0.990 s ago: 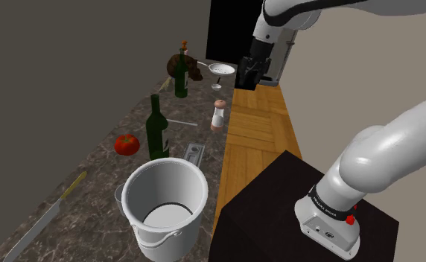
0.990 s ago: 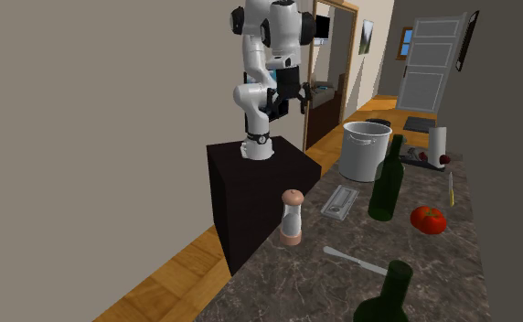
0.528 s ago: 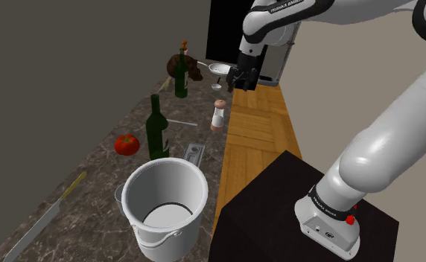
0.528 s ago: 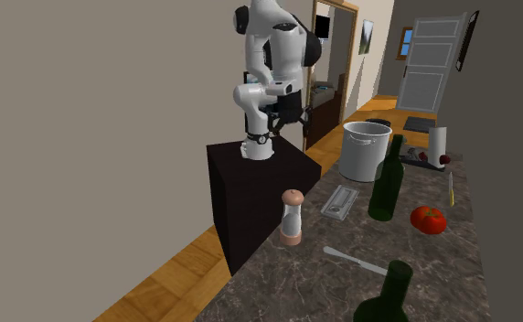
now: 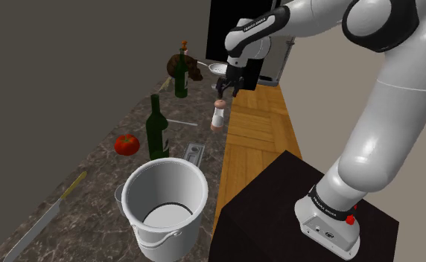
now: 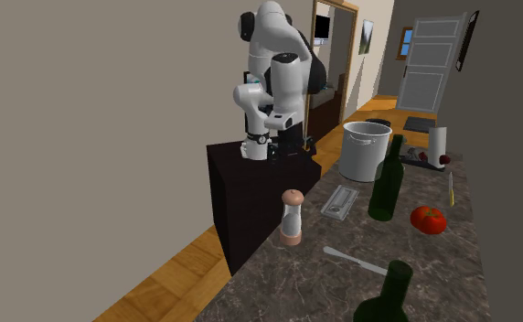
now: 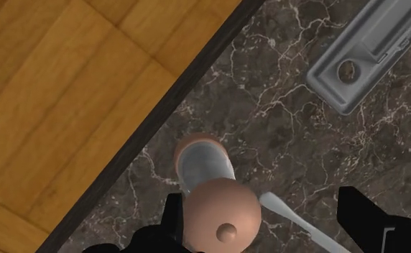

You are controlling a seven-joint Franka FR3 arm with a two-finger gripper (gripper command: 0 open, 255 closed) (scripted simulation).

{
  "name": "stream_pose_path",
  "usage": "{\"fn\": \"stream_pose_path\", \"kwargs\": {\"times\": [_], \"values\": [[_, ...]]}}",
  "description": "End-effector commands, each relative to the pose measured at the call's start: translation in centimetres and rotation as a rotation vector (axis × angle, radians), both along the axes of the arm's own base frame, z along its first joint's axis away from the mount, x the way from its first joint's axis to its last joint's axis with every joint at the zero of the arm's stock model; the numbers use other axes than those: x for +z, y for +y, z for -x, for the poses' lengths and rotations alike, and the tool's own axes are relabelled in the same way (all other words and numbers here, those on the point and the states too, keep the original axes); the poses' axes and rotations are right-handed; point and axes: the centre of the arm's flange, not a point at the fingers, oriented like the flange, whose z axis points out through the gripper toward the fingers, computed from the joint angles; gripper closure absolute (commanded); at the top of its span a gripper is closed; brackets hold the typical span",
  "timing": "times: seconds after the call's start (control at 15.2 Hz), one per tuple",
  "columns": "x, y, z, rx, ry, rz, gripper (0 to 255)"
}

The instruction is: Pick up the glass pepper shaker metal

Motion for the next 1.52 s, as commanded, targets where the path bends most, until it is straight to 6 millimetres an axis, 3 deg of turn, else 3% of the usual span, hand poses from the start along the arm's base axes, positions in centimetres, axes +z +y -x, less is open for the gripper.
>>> {"fn": "stream_pose_path", "kwargs": {"times": [0.0, 0.13, 0.73, 0.79, 1.45], "values": [[-1.9, -0.9, -1.5, -0.009, 0.003, -0.001, 0], [-3.5, -1.5, -2.9, -0.017, 0.005, -0.002, 0], [-7.5, -1.5, -2.9, -0.017, 0.005, -0.002, 0], [-7.5, -1.5, -2.9, -0.017, 0.005, -0.002, 255], [-6.9, -1.5, -2.9, -0.017, 0.005, -0.002, 255]]}}
